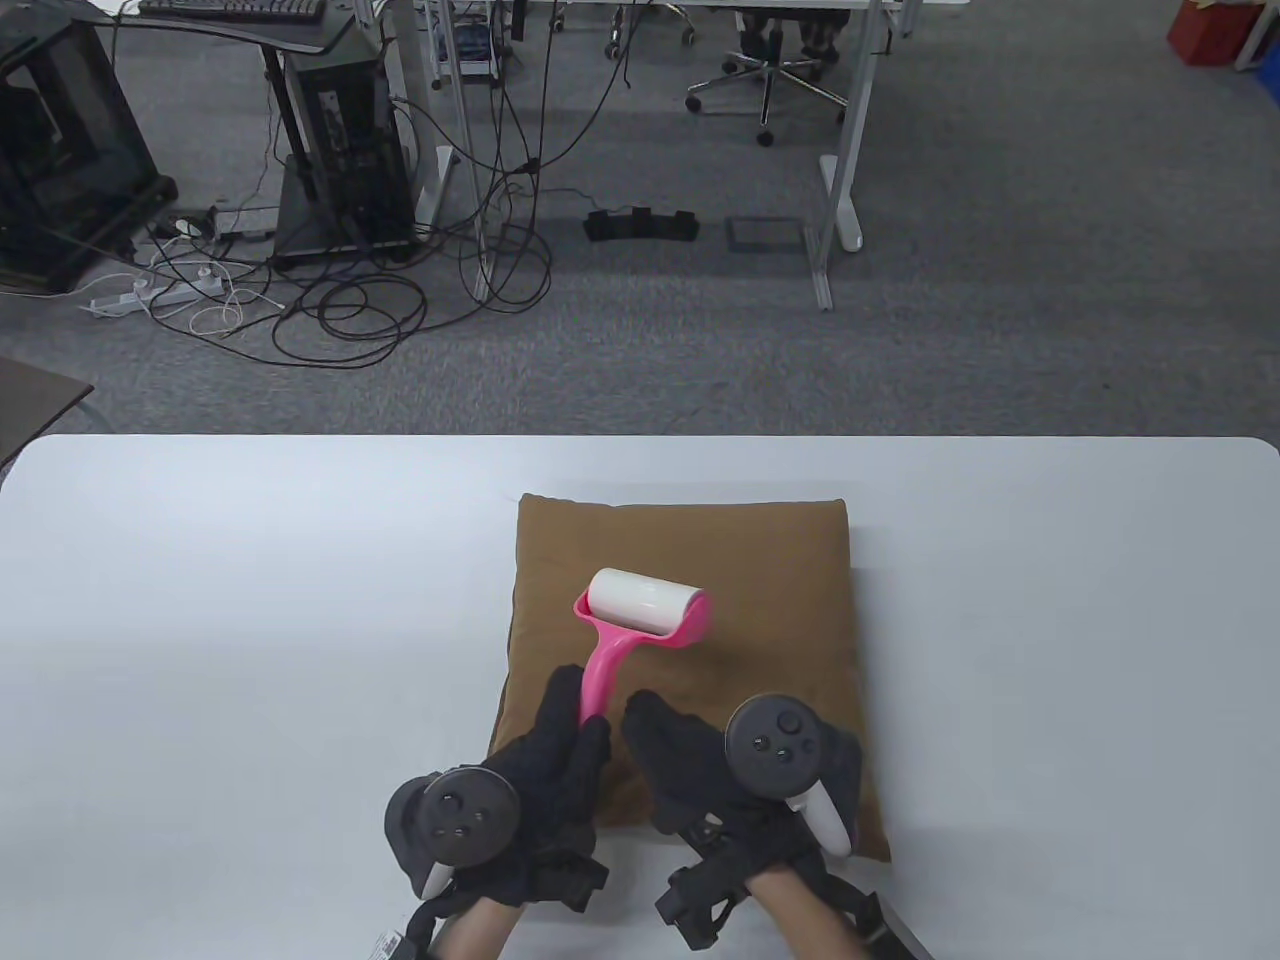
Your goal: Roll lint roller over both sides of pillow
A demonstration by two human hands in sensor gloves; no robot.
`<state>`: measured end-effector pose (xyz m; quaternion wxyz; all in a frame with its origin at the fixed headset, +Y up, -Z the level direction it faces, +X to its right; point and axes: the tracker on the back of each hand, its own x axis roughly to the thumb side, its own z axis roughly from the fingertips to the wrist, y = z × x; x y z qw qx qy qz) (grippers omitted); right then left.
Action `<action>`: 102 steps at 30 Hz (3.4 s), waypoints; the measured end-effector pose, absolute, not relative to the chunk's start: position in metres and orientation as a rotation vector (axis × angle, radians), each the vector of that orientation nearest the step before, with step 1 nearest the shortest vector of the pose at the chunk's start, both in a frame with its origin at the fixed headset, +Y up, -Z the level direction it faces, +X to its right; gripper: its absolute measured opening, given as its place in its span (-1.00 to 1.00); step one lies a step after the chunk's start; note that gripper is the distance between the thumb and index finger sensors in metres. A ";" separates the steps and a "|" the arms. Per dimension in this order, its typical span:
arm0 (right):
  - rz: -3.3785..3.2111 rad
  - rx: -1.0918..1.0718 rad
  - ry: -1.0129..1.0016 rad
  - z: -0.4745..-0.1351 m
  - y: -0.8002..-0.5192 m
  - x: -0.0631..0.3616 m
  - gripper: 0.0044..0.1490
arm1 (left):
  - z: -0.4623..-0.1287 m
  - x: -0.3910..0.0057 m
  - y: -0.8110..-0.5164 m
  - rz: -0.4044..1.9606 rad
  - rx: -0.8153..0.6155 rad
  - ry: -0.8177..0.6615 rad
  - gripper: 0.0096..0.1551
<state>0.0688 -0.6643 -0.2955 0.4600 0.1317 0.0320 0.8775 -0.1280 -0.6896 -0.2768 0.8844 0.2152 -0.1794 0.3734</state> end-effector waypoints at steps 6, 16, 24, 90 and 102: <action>2.103 0.407 0.135 -0.303 -0.652 0.068 -0.17 | -0.278 -0.127 -0.685 0.837 0.397 -0.442 -0.14; 2.153 0.399 0.201 -0.309 -0.647 0.072 0.00 | -0.290 -0.133 -0.693 1.131 0.098 -0.514 -0.12; 2.153 0.377 0.208 -0.311 -0.653 0.080 -0.10 | -0.294 -0.130 -0.695 1.025 -0.101 -0.594 0.07; 2.736 0.012 -0.539 -0.232 -0.649 0.205 -0.39 | -0.335 -0.192 -0.760 0.582 -0.058 0.178 -0.31; 2.935 -0.118 -0.449 -0.309 -0.663 0.170 -0.25 | -0.333 -0.198 -0.762 0.649 -0.133 0.107 -0.20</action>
